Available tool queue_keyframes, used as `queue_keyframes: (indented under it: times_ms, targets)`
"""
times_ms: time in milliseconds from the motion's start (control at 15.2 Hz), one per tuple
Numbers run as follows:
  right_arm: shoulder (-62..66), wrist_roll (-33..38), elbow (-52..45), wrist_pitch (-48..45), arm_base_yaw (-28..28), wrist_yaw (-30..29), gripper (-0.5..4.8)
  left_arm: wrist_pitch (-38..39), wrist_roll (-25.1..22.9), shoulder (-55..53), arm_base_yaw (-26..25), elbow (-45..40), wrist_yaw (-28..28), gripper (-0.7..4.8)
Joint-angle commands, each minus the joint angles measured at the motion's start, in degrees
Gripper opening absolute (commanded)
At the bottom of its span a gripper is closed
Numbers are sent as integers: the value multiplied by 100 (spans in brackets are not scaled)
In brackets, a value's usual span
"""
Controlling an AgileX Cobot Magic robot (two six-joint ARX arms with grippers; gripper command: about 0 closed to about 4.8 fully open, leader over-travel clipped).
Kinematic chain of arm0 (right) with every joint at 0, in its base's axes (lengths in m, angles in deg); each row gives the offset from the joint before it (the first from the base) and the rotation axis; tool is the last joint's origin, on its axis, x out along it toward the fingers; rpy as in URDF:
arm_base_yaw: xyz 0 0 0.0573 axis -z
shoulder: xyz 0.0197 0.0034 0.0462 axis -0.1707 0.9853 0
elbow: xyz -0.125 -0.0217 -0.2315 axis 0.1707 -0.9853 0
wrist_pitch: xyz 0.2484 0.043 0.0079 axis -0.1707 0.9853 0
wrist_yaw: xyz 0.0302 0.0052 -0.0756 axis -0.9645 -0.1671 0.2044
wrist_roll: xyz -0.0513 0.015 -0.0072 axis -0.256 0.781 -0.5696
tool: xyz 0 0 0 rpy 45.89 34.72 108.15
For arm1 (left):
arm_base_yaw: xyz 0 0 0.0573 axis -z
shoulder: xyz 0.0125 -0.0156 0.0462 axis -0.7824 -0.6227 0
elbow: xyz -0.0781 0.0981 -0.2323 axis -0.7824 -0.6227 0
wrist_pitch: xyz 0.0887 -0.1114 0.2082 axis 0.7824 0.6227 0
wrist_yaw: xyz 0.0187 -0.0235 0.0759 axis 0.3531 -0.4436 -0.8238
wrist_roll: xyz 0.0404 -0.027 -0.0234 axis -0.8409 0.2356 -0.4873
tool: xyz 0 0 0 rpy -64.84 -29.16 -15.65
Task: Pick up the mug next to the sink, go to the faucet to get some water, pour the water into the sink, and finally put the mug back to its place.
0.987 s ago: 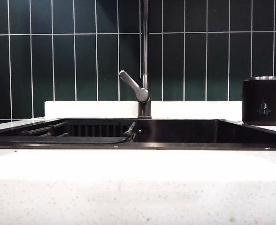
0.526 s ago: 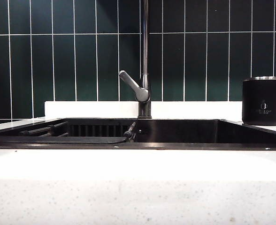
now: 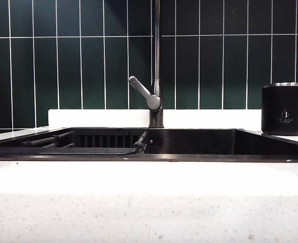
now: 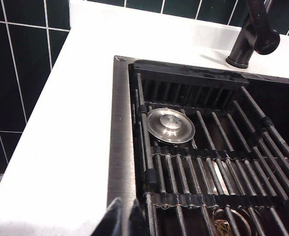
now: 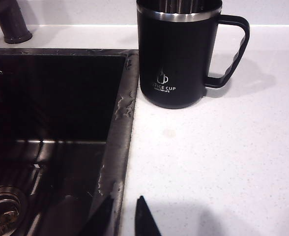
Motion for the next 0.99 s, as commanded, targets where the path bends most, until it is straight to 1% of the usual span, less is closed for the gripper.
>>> queue_keyframes:
  times_ms: [66,526,789,987]
  targets:
    - [2,2,24,-61,-2,7,72,-39,-7,39,-2,11,-33,22]
    - [-240,2,24,44,2,22,72,-24,-4,109,0,11,-20,22]
    - [-837,2,24,188,4,26,72,118,-7,868,-2,11,-20,22]
    - [-1314,2,24,192,4,26,72,105,-7,1202,-2,11,-20,22]
